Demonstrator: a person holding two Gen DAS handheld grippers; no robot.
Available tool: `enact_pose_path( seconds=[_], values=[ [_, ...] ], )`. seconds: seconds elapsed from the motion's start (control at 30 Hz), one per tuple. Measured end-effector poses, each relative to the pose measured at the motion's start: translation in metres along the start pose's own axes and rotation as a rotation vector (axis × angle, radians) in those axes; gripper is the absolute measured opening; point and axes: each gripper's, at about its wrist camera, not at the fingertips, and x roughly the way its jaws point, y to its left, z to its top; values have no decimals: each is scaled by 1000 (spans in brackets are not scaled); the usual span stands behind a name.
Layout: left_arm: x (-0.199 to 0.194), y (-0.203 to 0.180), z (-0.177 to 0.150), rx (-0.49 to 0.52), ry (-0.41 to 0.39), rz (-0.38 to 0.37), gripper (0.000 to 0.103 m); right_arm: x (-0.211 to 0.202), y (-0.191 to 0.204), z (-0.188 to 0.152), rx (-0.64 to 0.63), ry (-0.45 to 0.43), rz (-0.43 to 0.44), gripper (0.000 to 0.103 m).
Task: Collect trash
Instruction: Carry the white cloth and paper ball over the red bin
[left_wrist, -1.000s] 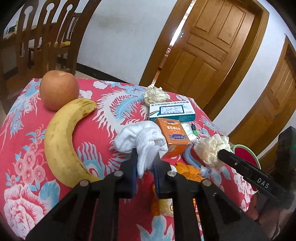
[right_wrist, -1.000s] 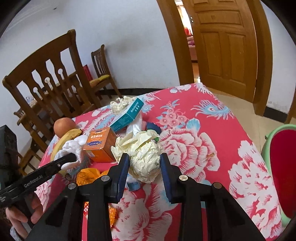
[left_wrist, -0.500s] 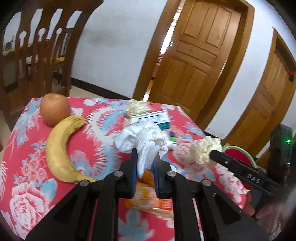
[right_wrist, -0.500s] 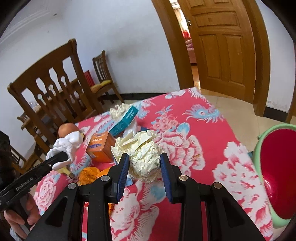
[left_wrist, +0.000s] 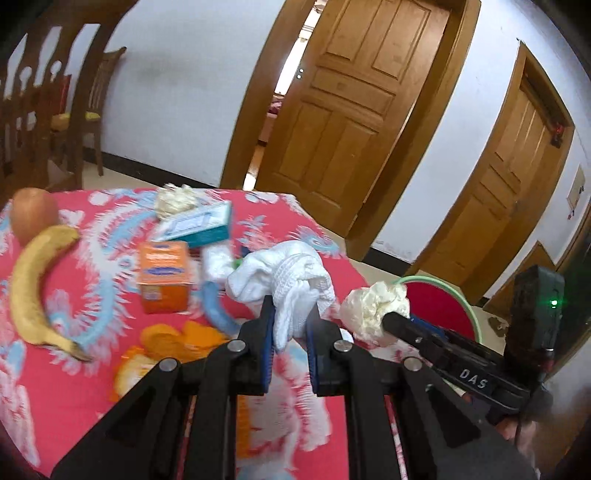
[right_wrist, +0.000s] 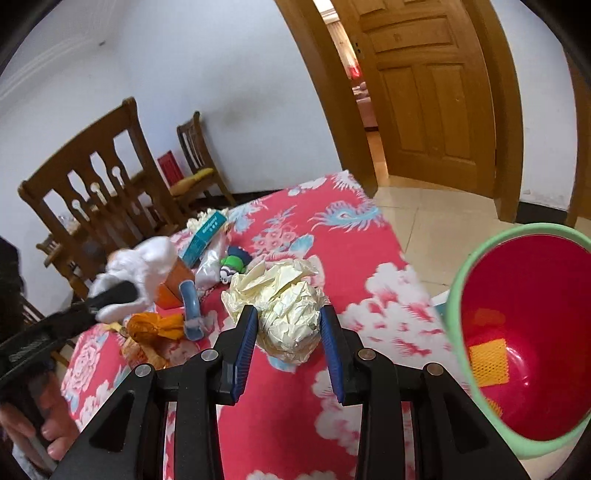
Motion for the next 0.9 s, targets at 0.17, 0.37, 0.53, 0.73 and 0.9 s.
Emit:
enact_pose_path(
  seconds=[0.17,0.37,0.53,0.73,0.9],
  values=[
    [19,-31,-6,42,35,-21,14,-26,-25,0,34,-60,-9,36],
    [34,-68,-13,86,52,-51,14,-48,-64,-9,87,-74,-54,36],
    [52,-98,-17,97,84,-89,14,-69,-84,-12,109,-101,-92,36],
    [72,-140,-25,136,116,-128,14,-96,-116,-13,169,-152,-109,36],
    [90,-173,-34,158,146,-159,14,-116,-141,-19,200,-170,-175,36]
  ],
)
